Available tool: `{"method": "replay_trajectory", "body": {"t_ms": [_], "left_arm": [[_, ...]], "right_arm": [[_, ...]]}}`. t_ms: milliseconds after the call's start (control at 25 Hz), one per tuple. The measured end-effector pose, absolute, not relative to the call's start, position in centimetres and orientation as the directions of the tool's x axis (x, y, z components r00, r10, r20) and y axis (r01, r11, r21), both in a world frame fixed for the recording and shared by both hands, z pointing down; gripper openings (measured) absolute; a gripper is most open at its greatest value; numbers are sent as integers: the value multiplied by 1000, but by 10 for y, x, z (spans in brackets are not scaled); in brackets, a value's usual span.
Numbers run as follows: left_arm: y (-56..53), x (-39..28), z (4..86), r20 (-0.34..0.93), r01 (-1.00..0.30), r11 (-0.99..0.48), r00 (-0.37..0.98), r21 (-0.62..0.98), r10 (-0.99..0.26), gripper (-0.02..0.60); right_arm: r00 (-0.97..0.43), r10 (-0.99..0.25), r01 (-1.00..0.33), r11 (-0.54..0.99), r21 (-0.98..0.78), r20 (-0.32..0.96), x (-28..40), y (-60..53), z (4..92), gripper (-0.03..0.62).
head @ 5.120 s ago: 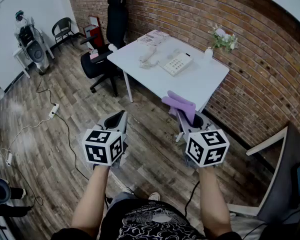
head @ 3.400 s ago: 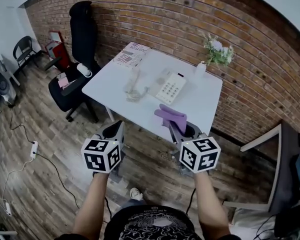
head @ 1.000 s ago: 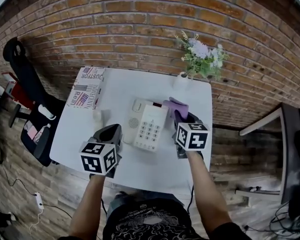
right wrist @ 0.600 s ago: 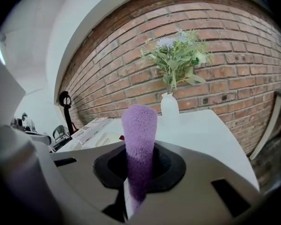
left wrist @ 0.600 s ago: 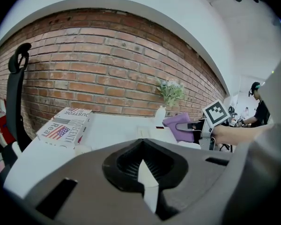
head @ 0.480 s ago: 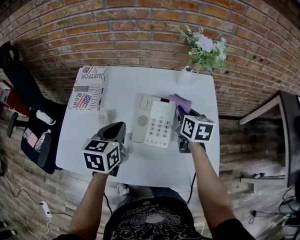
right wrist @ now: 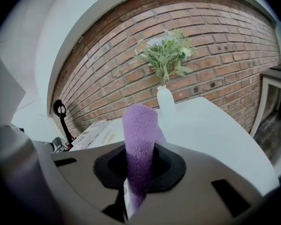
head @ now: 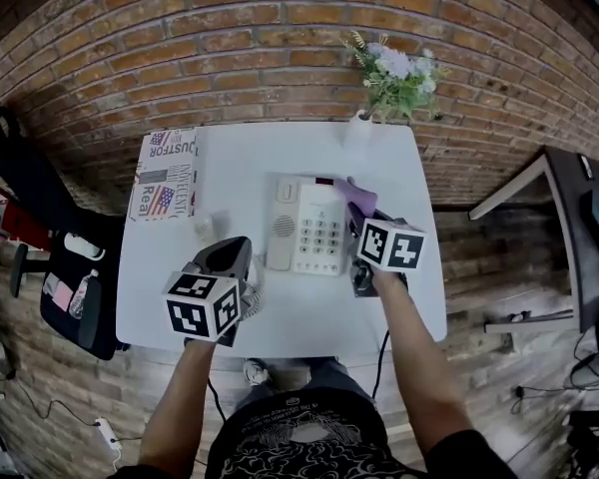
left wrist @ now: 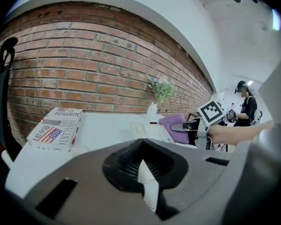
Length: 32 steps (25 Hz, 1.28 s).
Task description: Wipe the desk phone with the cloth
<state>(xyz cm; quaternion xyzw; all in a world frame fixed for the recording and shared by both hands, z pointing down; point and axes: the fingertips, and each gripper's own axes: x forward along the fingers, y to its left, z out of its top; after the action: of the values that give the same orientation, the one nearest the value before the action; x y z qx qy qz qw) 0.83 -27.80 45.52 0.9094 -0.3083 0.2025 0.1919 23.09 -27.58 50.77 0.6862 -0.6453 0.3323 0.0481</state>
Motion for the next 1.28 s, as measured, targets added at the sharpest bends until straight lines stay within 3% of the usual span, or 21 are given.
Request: {"method": "replay_trajectory", "body": {"t_ms": [1280], "left_arm": [[-236, -27, 456, 456, -493, -839, 816, 231, -355, 5]], "right_arm": [[30, -838, -877, -284, -387, 545, 166, -176, 530, 44]]}}
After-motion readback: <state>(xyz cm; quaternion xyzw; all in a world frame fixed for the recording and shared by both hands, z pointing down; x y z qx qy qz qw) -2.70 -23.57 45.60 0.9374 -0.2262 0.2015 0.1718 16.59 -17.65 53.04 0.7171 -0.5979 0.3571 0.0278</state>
